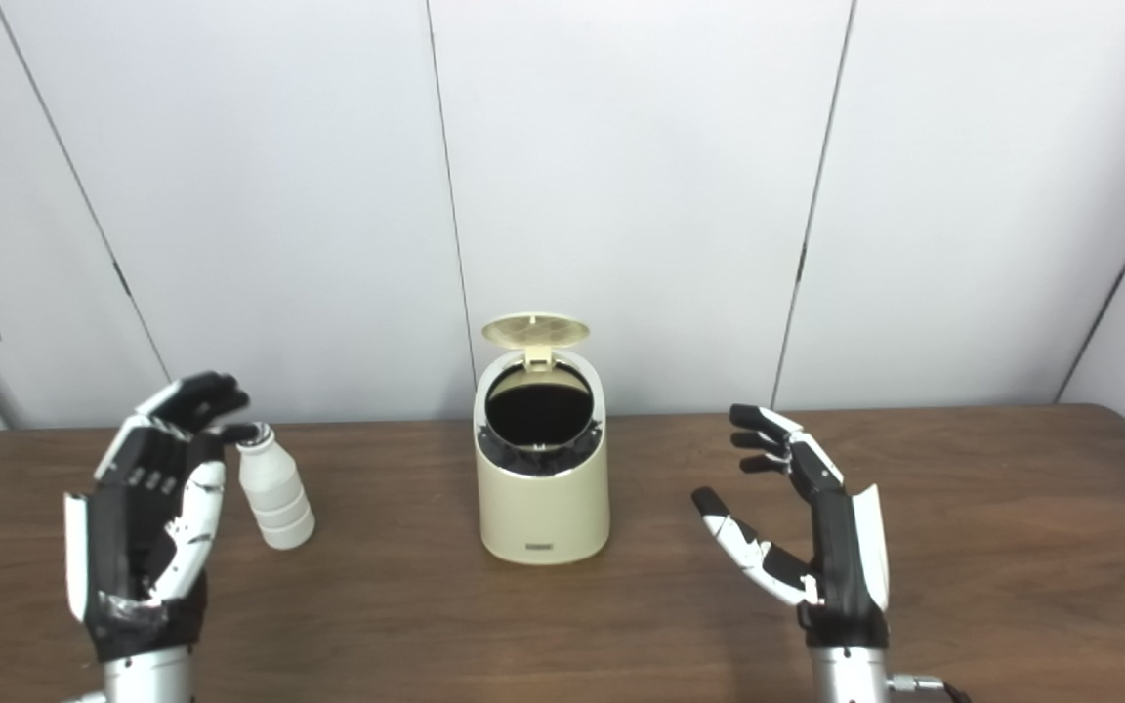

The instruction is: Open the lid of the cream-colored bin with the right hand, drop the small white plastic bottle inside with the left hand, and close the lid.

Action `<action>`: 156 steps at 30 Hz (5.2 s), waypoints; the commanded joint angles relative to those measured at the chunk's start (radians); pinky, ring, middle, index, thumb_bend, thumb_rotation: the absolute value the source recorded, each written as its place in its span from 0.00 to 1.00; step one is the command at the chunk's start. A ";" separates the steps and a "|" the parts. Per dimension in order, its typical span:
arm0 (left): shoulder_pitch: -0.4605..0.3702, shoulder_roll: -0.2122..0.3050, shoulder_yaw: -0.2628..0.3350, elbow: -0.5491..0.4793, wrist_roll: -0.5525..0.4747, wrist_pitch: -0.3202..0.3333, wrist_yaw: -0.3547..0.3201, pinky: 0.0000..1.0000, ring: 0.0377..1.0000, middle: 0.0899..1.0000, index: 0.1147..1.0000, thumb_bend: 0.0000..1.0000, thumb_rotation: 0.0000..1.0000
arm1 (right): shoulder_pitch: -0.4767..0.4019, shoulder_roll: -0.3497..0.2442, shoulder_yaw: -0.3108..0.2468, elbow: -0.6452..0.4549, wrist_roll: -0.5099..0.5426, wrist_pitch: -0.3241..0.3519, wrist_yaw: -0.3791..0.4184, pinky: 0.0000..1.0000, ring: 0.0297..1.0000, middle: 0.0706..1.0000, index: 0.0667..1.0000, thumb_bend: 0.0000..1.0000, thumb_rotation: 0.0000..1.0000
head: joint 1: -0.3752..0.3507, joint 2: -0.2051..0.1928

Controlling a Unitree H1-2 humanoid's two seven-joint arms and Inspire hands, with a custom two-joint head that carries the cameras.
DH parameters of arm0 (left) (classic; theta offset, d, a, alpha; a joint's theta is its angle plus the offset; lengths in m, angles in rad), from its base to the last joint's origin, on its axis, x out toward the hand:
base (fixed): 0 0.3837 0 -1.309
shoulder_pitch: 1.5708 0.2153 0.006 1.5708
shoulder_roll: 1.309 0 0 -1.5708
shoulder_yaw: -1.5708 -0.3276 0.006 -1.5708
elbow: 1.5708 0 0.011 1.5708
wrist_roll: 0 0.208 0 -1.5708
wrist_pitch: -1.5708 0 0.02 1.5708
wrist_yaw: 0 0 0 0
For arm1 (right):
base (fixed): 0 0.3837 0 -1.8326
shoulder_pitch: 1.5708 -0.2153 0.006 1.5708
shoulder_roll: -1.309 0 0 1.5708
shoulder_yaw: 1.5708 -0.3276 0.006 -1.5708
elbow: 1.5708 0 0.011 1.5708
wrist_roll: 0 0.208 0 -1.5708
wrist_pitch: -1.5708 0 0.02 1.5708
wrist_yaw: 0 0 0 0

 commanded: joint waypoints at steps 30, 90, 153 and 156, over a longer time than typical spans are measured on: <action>-0.129 0.303 0.231 0.002 0.054 0.290 0.009 0.64 0.83 0.88 0.94 1.00 0.39 | -0.031 -0.023 -0.006 0.018 0.142 -0.057 0.117 0.65 0.75 0.78 0.74 0.56 0.37 | 0.088 -0.003; -0.038 0.218 0.013 0.323 0.105 0.190 -0.043 0.81 0.88 0.90 0.89 1.00 0.38 | -0.025 -0.023 -0.039 0.017 0.176 -0.058 0.171 0.67 0.76 0.77 0.73 0.58 0.66 | 0.128 -0.005; -0.220 0.195 -0.069 0.503 0.346 0.315 0.108 0.70 0.79 0.80 0.83 1.00 0.34 | 0.011 -0.033 -0.049 -0.071 0.217 0.000 0.231 0.66 0.76 0.77 0.73 0.68 0.62 | 0.150 0.005; -0.229 0.197 -0.075 0.526 0.346 0.308 0.113 0.69 0.79 0.80 0.83 1.00 0.34 | 0.011 -0.033 -0.048 -0.075 0.212 0.006 0.231 0.66 0.75 0.77 0.73 0.69 0.63 | 0.151 0.004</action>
